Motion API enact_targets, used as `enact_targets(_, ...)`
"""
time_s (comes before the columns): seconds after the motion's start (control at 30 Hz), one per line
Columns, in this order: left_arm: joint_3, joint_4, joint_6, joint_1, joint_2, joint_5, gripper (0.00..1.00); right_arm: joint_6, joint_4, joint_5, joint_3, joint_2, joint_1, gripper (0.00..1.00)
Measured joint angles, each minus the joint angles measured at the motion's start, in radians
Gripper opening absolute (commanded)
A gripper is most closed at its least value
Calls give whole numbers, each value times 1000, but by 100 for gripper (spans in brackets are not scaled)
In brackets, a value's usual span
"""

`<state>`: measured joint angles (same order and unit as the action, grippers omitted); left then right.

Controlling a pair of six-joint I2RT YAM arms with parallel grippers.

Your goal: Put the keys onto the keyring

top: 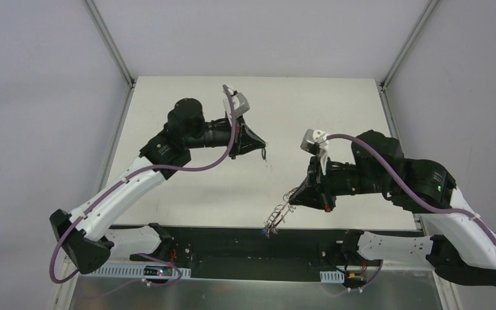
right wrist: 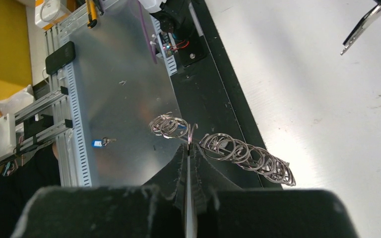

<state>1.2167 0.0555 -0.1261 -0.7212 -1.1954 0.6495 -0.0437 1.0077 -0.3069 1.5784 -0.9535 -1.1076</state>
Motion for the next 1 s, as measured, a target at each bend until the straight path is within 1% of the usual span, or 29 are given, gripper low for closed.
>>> enact_targets(0.2, -16, 22, 8, 0, 145, 47, 0, -13, -17, -85, 18, -62, 0, 0)
enact_targets(0.4, -35, 40, 7, 0, 232, 111, 0, -12, -55, -158, 62, -112, 1, 0)
enact_targets(0.63, -39, 56, 6, 0, 279, 195, 0, 9, -119, -238, 103, -156, 7, 0)
enact_targets(1.0, -39, 34, -33, 0, 323, 295, 0, 65, -213, -335, 105, -210, 25, 0)
